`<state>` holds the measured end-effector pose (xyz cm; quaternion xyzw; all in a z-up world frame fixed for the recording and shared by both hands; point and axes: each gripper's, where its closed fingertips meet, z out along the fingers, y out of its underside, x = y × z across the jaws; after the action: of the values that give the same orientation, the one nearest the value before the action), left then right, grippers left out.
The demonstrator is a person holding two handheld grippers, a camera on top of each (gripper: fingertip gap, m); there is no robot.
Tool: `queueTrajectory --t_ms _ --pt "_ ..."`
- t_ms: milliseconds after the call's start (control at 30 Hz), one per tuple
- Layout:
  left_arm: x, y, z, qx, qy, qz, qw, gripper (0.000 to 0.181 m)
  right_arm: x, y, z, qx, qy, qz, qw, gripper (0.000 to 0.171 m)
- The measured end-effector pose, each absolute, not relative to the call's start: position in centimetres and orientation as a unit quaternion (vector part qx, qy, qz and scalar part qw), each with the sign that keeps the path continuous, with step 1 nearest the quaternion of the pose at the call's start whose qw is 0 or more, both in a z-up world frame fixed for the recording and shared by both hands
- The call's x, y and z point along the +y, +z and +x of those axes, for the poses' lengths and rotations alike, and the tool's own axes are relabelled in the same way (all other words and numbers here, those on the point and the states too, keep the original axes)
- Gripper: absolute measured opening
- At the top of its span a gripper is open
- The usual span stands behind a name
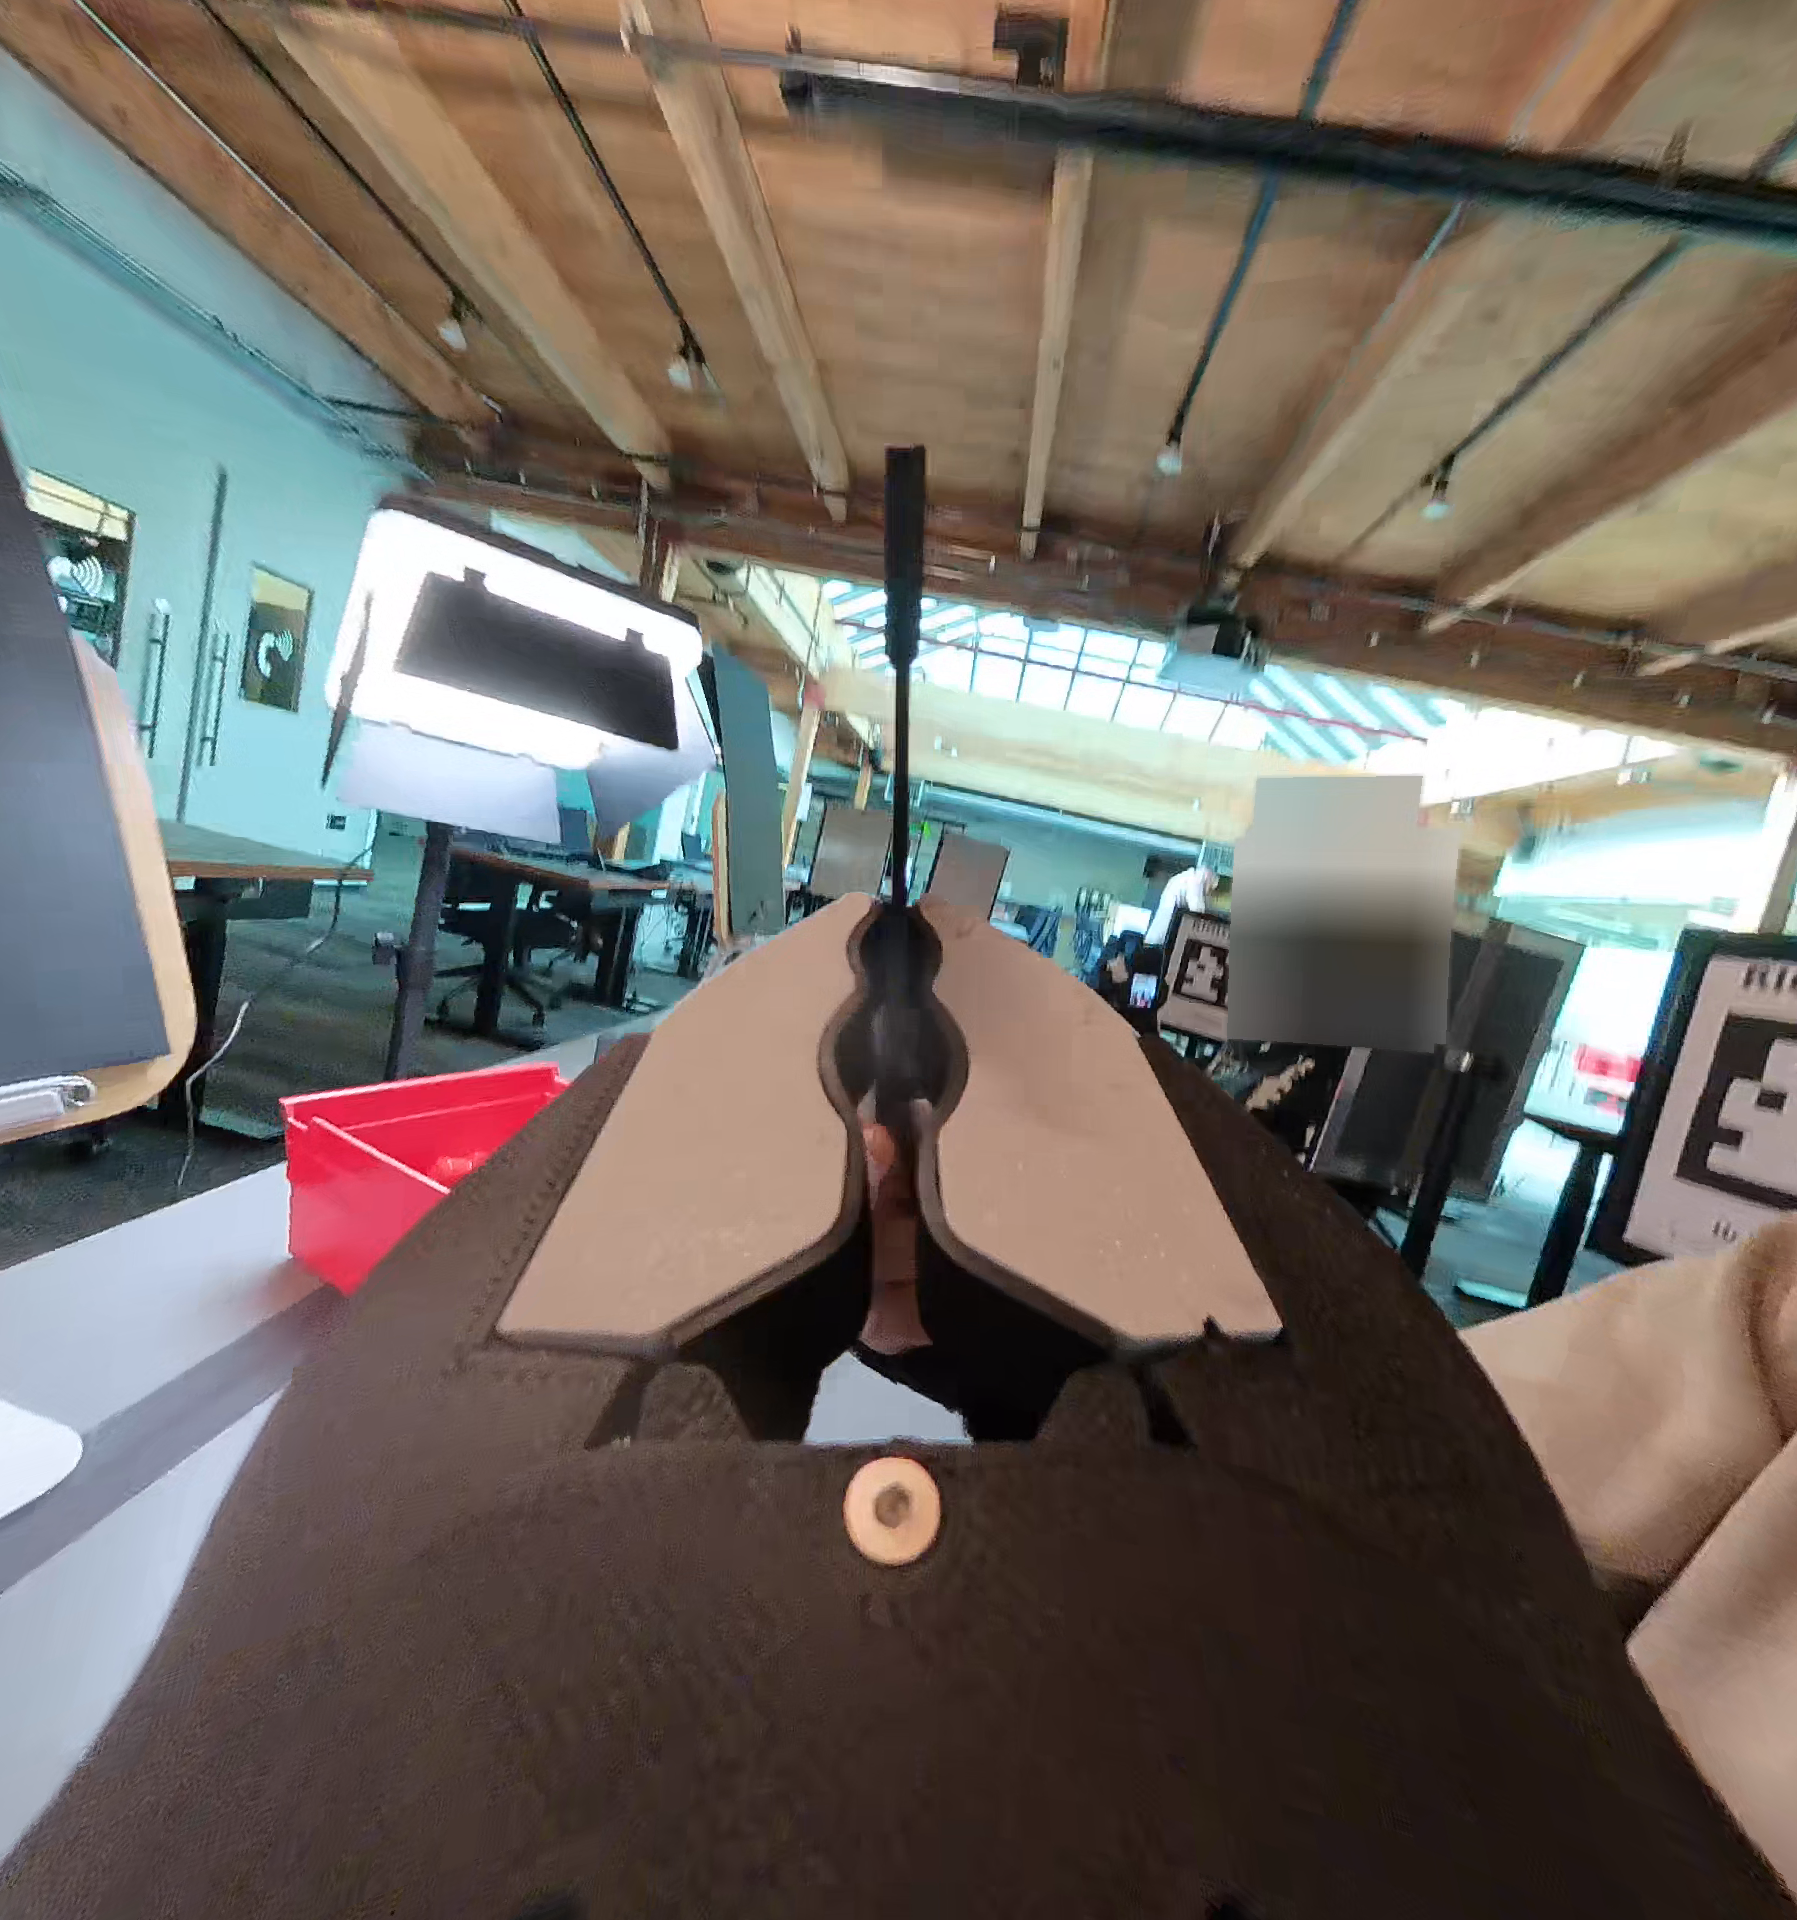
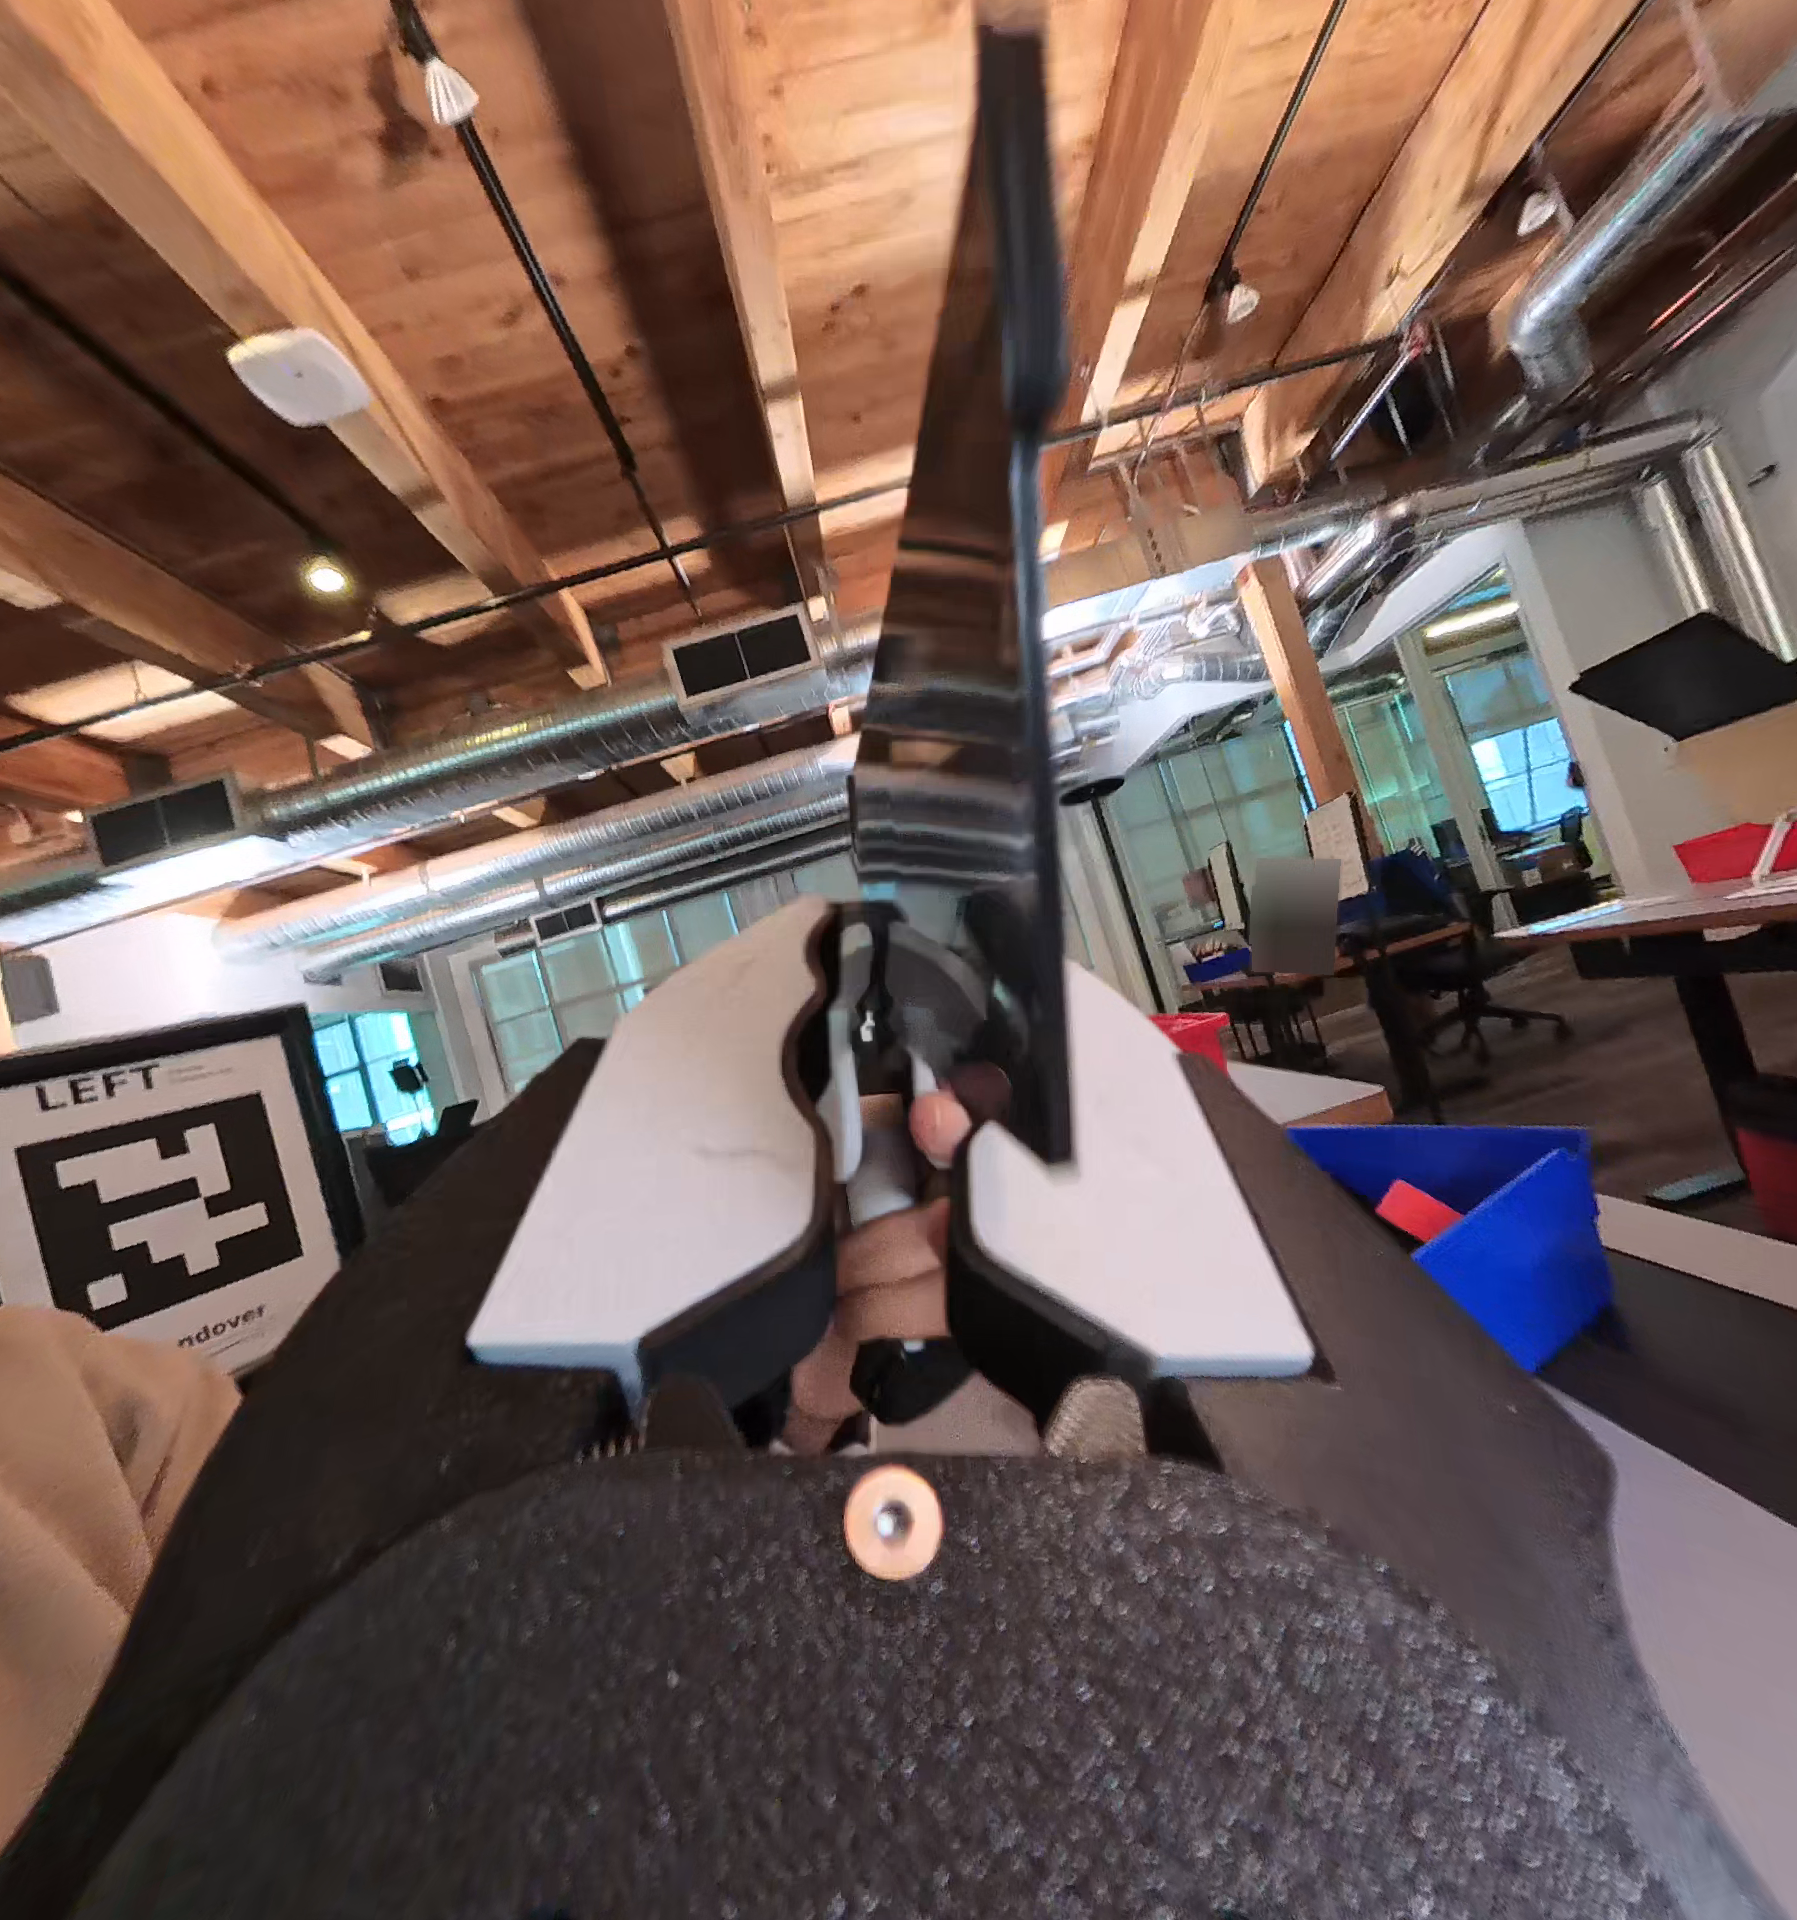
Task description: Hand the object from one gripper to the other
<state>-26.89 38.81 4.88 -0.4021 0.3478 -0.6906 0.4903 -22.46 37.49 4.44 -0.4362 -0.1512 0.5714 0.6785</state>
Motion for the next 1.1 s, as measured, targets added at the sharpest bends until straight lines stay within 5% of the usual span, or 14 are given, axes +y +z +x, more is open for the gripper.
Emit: queueTrajectory --t_ms 133,233,300,467,567,667,833,900,1100 --pt "40.4 5.5 -29.7 0.339 -0.714 -0.41 0.455 0.003 38.0 4.5 -20.3 -0.133 0.57 -0.423 0.691 0.028" --pt "40.7 4.8 -30.1 0.343 -0.73 -0.426 0.41 0.003 37.7 4.0 -20.9 -0.157 0.571 -0.422 0.686 0.002" --pt "40.8 5.2 -30.3 0.329 -0.745 -0.407 0.414 0.002 37.5 4.0 -21.3 -0.162 0.566 -0.417 0.692 0.001" --pt "39.3 4.3 -27.0 0.326 -0.733 -0.392 0.45 0.027 37.0 5.2 -19.9 -0.089 0.599 -0.351 0.714 0.001" --pt "38.9 3.2 -25.3 0.34 -0.697 -0.409 0.481 0.003 37.6 4.0 -20.7 -0.078 0.606 -0.356 0.707 0.001" --pt "40.1 2.9 -26.0 0.347 -0.68 -0.437 0.475 0.002 38.7 2.6 -21.7 -0.083 0.596 -0.391 0.696 0.002" --pt "41.2 1.3 -28.3 0.436 -0.591 -0.504 0.454 0.002 40.3 1.4 -20.3 -0.2 0.388 -0.517 0.736 0.035" --pt "40.1 -0.3 -29.0 0.513 -0.54 -0.508 0.432 0.002 39.8 1.2 -19.8 -0.277 0.279 -0.548 0.738 0.036" --pt "36.7 -3.8 -28.1 0.631 -0.477 -0.484 0.374 0.002 36.6 -6.8 -24.4 -0.501 0.235 -0.635 0.539 0.043"
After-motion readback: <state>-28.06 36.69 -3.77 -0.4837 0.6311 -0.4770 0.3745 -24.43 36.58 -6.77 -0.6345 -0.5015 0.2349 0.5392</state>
